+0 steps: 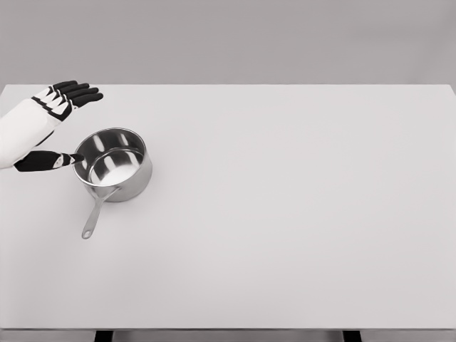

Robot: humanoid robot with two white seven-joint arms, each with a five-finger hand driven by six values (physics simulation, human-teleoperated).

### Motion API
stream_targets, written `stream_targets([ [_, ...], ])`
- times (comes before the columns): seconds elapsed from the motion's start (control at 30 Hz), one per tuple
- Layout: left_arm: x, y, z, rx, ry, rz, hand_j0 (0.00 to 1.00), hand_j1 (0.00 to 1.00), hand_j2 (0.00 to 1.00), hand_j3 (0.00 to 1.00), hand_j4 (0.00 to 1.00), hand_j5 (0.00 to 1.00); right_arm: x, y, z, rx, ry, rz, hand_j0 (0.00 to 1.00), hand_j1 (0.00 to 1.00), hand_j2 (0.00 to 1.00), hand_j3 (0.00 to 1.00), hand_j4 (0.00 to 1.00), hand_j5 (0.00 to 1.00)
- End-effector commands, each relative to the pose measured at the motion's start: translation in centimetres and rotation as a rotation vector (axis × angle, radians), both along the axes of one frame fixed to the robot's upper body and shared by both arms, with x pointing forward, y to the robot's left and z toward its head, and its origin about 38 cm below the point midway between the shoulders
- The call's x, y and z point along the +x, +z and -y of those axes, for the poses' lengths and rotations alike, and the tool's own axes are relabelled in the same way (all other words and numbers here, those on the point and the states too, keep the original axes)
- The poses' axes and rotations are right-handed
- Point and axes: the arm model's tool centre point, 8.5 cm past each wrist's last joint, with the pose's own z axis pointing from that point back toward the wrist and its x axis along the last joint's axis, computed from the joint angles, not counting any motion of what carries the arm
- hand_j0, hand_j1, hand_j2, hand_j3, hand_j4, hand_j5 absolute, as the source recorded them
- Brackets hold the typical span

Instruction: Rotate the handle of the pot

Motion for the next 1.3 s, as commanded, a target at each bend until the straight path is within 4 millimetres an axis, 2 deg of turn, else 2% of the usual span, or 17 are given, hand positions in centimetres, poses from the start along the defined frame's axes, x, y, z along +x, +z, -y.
stream_targets([
  [0.0, 0.0, 0.1, 0.0, -0.005, -0.001, 0.000, 1.00, 1.00, 1.00, 1.00, 1.00, 1.00, 0.0, 0.0, 0.0, 0.000, 0.000, 0.000, 1.00, 1.00, 1.00, 1.00, 1.00, 1.00],
  [0.27, -0.4, 0.5, 0.4, 0.008, -0.018, 0.010, 1.00, 1.00, 1.00, 1.00, 1.00, 1.00, 0.0, 0.0, 0.0, 0.000, 0.000, 0.000, 1.00, 1.00, 1.00, 1.00, 1.00, 1.00],
  [0.33, -1.3, -0.4, 1.1, 0.014, -0.037, -0.010, 1.00, 1.00, 1.00, 1.00, 1.00, 1.00, 0.0, 0.0, 0.0, 0.000, 0.000, 0.000, 1.00, 1.00, 1.00, 1.00, 1.00, 1.00],
  [0.5, -1.4, -0.7, 1.4, 0.016, -0.046, -0.021, 1.00, 1.00, 1.00, 1.00, 1.00, 1.00, 0.0, 0.0, 0.0, 0.000, 0.000, 0.000, 1.00, 1.00, 1.00, 1.00, 1.00, 1.00],
  [0.63, -1.3, -1.4, 2.4, 0.033, -0.082, -0.045, 1.00, 1.00, 1.00, 1.00, 1.00, 1.00, 0.0, 0.0, 0.0, 0.000, 0.000, 0.000, 1.00, 1.00, 1.00, 1.00, 1.00, 1.00],
  [0.73, -0.6, -1.5, 4.9, 0.072, -0.165, -0.054, 1.00, 1.00, 1.00, 1.00, 1.00, 1.00, 0.0, 0.0, 0.0, 0.000, 0.000, 0.000, 1.00, 1.00, 1.00, 1.00, 1.00, 1.00],
  [0.83, -0.7, -2.4, 6.0, 0.078, -0.198, -0.078, 1.00, 1.00, 1.00, 1.00, 1.00, 1.00, 0.0, 0.0, 0.0, 0.000, 0.000, 0.000, 1.00, 1.00, 1.00, 1.00, 1.00, 1.00],
  [1.27, -1.3, -4.9, 7.5, 0.160, -0.232, -0.118, 1.00, 1.00, 1.00, 1.00, 1.00, 1.00, 0.0, 0.0, 0.0, 0.000, 0.000, 0.000, 1.00, 1.00, 1.00, 1.00, 1.00, 1.00],
])
